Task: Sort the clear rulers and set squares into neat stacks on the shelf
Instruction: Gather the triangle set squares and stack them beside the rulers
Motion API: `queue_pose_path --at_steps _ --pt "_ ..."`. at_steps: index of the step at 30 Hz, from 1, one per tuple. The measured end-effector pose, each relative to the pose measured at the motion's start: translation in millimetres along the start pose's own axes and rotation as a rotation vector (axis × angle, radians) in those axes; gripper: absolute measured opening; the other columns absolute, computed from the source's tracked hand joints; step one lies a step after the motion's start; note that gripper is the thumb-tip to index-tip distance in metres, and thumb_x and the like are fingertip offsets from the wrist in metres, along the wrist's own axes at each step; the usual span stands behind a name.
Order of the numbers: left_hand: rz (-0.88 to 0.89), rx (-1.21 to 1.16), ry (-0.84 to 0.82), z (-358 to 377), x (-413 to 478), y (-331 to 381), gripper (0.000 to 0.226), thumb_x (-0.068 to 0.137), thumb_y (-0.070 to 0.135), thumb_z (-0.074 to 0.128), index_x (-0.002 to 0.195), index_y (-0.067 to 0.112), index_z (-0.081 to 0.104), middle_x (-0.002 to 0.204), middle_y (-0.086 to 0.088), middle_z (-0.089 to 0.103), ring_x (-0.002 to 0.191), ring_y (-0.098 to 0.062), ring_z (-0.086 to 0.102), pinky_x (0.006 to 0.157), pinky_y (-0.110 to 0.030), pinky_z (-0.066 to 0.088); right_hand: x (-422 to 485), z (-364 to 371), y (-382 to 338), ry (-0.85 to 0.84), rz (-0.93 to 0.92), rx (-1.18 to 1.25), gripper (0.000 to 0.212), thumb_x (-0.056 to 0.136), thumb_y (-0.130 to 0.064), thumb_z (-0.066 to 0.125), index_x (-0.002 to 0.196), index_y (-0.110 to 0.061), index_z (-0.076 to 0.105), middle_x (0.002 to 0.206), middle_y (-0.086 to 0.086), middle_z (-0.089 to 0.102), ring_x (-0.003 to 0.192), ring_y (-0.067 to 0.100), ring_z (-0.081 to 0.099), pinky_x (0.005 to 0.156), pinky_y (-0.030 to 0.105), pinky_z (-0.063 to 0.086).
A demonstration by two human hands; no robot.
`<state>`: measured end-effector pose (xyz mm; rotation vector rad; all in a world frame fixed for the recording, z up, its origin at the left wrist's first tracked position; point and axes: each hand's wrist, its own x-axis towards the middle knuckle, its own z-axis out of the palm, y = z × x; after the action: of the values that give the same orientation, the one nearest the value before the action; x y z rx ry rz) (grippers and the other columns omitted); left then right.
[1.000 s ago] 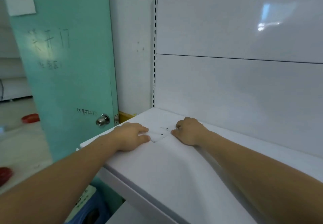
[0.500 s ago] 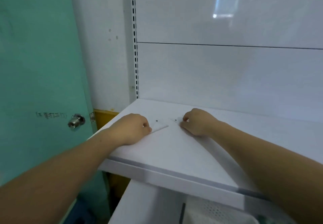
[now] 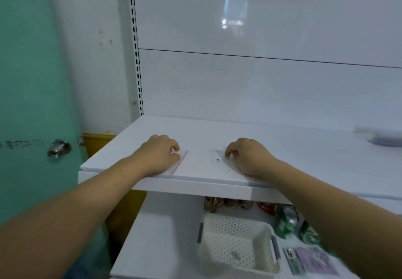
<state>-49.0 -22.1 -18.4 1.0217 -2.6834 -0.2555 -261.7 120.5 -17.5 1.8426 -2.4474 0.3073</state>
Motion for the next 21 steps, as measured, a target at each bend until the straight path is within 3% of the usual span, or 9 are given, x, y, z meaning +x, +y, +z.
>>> queue_pose_path --at_steps 3,6,8,13,15,18,21 --pt "-0.067 -0.054 0.002 5.2 -7.1 9.7 0.03 0.09 0.045 0.05 0.11 0.024 0.057 0.116 0.004 0.053 0.106 -0.018 0.051 0.093 -0.035 0.043 -14.5 -5.4 1.6 0.01 -0.005 0.081 0.026 0.093 -0.031 0.04 0.102 -0.021 0.062 0.105 -0.003 0.061 0.098 0.02 0.056 0.083 0.031 0.045" --pt "-0.105 -0.03 0.039 5.0 -12.5 16.8 0.032 0.09 0.05 0.048 0.105 0.025 0.061 0.115 0.002 0.056 0.103 -0.02 0.053 0.091 -0.036 0.045 -29.1 -10.6 -0.6 -0.086 -0.037 0.133 0.046 0.088 -0.06 0.041 0.121 -0.03 0.053 0.113 -0.005 0.049 0.105 0.018 0.051 0.093 0.036 0.042" --pt "-0.119 0.019 0.054 4.4 -15.8 22.4 0.034 0.091 0.05 0.046 0.107 0.025 0.063 0.115 0.001 0.056 0.106 -0.021 0.05 0.091 -0.036 0.044 -37.0 -11.2 -1.0 -0.152 -0.074 0.111 0.054 0.085 -0.067 0.043 0.129 -0.035 0.048 0.122 -0.003 0.043 0.112 0.02 0.049 0.099 0.038 0.039" --pt "-0.192 0.029 0.036 8.5 -27.9 43.2 0.033 0.092 0.05 0.046 0.103 0.019 0.052 0.101 0.0 0.056 0.092 -0.02 0.052 0.083 -0.034 0.047 -45.9 -11.5 9.0 -0.106 -0.119 0.149 0.042 0.087 -0.059 0.05 0.109 -0.024 0.053 0.11 -0.004 0.051 0.102 0.019 0.051 0.087 0.034 0.042" --pt "-0.204 0.046 0.055 10.7 -31.9 48.9 0.035 0.093 0.051 0.041 0.104 0.02 0.052 0.101 0.0 0.058 0.091 -0.02 0.053 0.082 -0.036 0.048 -50.5 -11.0 15.0 -0.079 -0.136 0.186 0.034 0.092 -0.048 0.049 0.112 -0.021 0.055 0.112 -0.001 0.058 0.102 0.02 0.053 0.085 0.032 0.041" --pt "-0.19 0.075 0.104 13.5 -35.8 51.1 0.039 0.093 0.053 0.039 0.109 0.023 0.058 0.113 -0.001 0.059 0.1 -0.021 0.052 0.09 -0.039 0.047 -56.8 -7.5 24.2 -0.047 -0.182 0.229 0.032 0.098 -0.034 0.044 0.126 -0.019 0.052 0.123 0.002 0.06 0.109 0.02 0.054 0.087 0.028 0.04" --pt "-0.167 0.135 0.109 17.0 -40.5 50.5 0.041 0.092 0.055 0.04 0.116 0.028 0.059 0.123 0.0 0.054 0.112 -0.023 0.046 0.096 -0.038 0.042 -58.5 -3.1 31.0 0.007 -0.242 0.201 0.029 0.1 -0.025 0.042 0.121 -0.018 0.06 0.124 -0.001 0.06 0.113 0.017 0.052 0.097 0.028 0.04"
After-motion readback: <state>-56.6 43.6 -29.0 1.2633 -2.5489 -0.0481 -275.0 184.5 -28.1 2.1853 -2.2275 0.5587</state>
